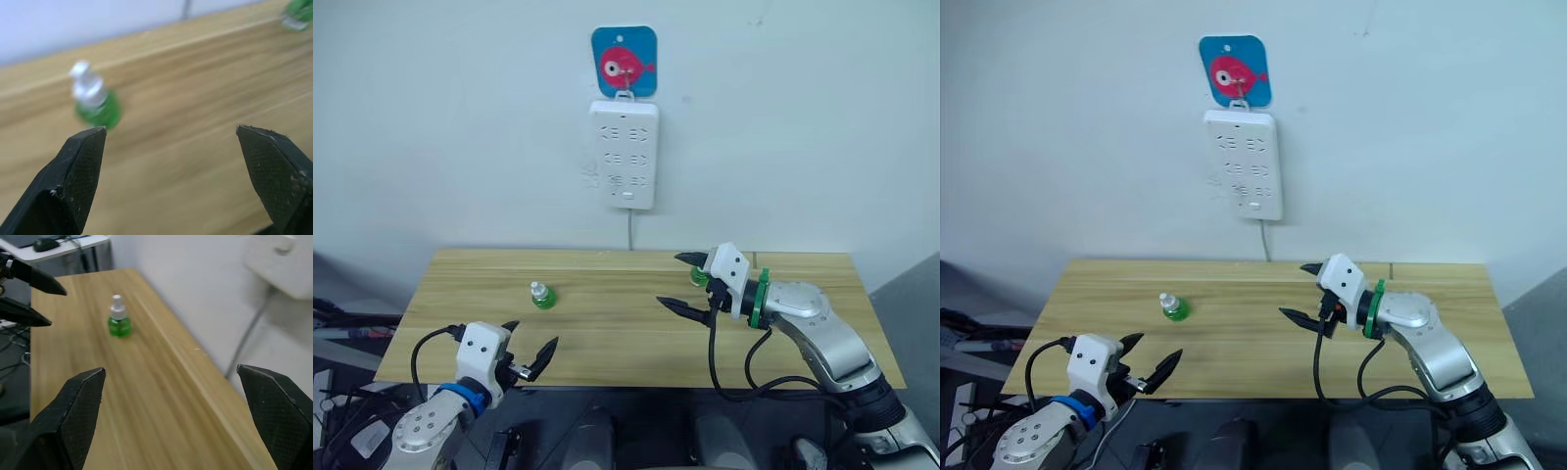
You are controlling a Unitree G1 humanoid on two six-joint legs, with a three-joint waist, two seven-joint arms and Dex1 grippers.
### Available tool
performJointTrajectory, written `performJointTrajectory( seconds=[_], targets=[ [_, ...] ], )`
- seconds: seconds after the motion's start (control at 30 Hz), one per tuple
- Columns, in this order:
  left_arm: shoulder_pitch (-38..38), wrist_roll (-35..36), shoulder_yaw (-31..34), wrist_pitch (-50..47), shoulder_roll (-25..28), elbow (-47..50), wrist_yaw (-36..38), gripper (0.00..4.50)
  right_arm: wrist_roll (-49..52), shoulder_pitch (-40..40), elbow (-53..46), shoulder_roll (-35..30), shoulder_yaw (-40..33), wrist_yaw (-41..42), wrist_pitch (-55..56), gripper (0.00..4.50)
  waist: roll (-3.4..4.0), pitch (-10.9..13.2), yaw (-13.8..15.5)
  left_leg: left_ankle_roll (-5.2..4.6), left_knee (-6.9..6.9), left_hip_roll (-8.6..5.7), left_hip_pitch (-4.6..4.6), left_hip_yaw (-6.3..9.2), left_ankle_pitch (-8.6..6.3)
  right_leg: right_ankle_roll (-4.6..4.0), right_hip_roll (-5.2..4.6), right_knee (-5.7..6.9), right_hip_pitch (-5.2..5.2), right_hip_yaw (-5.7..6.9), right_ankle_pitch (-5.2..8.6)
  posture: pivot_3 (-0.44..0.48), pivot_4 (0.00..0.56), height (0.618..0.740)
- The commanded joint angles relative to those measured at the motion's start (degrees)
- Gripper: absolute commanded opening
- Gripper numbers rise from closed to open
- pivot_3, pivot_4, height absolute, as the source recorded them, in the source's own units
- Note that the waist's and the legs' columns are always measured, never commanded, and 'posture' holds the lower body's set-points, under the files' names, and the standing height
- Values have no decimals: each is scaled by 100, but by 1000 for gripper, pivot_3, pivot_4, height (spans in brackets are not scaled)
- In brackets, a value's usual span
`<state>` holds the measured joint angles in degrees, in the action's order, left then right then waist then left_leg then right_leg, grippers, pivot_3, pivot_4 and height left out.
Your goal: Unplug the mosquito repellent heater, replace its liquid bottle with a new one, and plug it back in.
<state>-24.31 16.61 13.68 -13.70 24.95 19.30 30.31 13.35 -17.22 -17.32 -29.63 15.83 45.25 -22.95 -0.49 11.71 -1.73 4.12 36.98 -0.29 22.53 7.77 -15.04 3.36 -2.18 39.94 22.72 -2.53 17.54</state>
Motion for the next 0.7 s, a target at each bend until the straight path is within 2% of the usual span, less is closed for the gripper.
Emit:
performJointTrajectory(
  seconds=[0.03, 0.33, 0.47, 0.7],
  targets=[
    [-371, 154, 348, 357, -243, -720, 36, 4500, 110, -304, -571, -223, 105, 358, -286, 4483, -3, 2, 1, -1, -1, -4, -18, -3, -2, 0, -7, -19, -27, 0, 0, 51, 200, 734],
    [116, -3, 377, 212, -380, -1149, -406, 4500, 98, -664, -981, -244, 284, 381, -924, 4483, -34, 28, 35, -3, -6, -1, -29, 13, -4, 4, -6, -56, -54, 14, -2, 35, 236, 734],
    [829, -454, -17, 531, -243, -1748, -377, 4500, 167, -782, -1343, -167, 436, 297, -1360, 4483, -34, 99, -4, -3, -7, -1, -30, 7, -4, 4, -6, -56, -53, 10, -3, -10, 277, 734],
    [1806, -656, -29, 786, -308, -2967, -646, 4500, 469, -746, -1934, -176, 452, 148, -2243, 4483, -45, 300, -83, -4, -7, 2, -34, 7, -4, -1, -5, -49, -52, 10, -7, -66, 341, 734]
  ],
)
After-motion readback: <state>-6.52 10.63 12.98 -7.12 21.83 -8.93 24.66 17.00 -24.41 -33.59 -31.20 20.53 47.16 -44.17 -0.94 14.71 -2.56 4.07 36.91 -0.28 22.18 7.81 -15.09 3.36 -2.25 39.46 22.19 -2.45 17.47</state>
